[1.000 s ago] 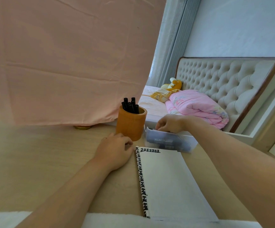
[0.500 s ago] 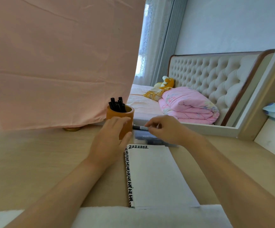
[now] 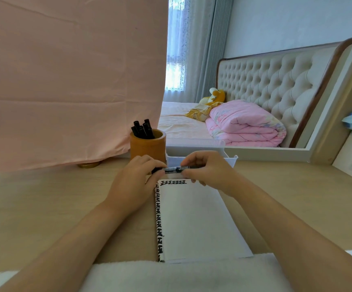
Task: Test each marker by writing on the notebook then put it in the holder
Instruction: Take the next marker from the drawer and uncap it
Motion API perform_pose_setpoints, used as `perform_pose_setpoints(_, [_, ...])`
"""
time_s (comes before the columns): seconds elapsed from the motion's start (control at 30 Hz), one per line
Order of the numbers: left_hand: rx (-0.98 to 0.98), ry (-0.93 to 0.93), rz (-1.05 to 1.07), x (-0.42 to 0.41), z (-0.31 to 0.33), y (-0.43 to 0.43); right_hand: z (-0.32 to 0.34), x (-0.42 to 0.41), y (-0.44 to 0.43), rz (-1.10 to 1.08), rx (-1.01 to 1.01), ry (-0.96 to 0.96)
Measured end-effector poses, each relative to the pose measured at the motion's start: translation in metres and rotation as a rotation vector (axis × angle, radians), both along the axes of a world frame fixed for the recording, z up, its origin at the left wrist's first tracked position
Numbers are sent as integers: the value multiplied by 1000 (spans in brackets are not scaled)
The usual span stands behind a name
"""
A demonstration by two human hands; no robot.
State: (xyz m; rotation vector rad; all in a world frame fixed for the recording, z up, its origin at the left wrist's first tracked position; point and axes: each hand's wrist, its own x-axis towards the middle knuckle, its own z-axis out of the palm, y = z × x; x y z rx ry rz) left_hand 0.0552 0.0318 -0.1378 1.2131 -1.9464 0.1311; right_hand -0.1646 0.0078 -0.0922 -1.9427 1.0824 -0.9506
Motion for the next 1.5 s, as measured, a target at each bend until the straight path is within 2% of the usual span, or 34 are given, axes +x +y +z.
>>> perform_pose_setpoints(0.17, [5,107,-32,-4,4,4,-5,3,-1,9,129,-258])
perform_pose_setpoints(0.27, [28,85,-55,-6,4,8,-4,6,-1,36,243,-437])
perform_pose_setpoints(0.4, [33,0,-123,-13,5,11,2,10,1,61,268,-463])
perform_pose_setpoints(0.47, [23,-3,-115,-13,4,11,5,10,3,73,259,-422])
perform_pose_setpoints(0.53, [-4,47,-57,-9,4,10,8,9,3,58,202,-296])
perform_pose_setpoints(0.63, [-20,143,22,-4,5,8,7,9,2,26,32,100])
perform_pose_setpoints(0.7, [-47,102,41,-3,7,7,4,10,2,49,-26,342])
perform_pose_setpoints(0.77, [-53,18,48,-4,7,8,1,12,5,57,-26,492])
perform_pose_setpoints(1.0, [-75,-218,-22,-1,6,7,-1,12,2,124,-159,567])
perform_pose_setpoints(1.13, [-43,-250,-18,1,8,5,-6,11,-3,127,-322,593])
perform_pose_setpoints(1.33, [151,-178,-11,1,10,2,-12,10,-5,47,-654,645])
perform_pose_setpoints(1.4, [169,-173,-23,2,10,0,-11,10,-3,42,-639,648])
perform_pose_setpoints(1.5, [126,-229,-38,5,9,-3,-10,12,-1,91,-386,595])
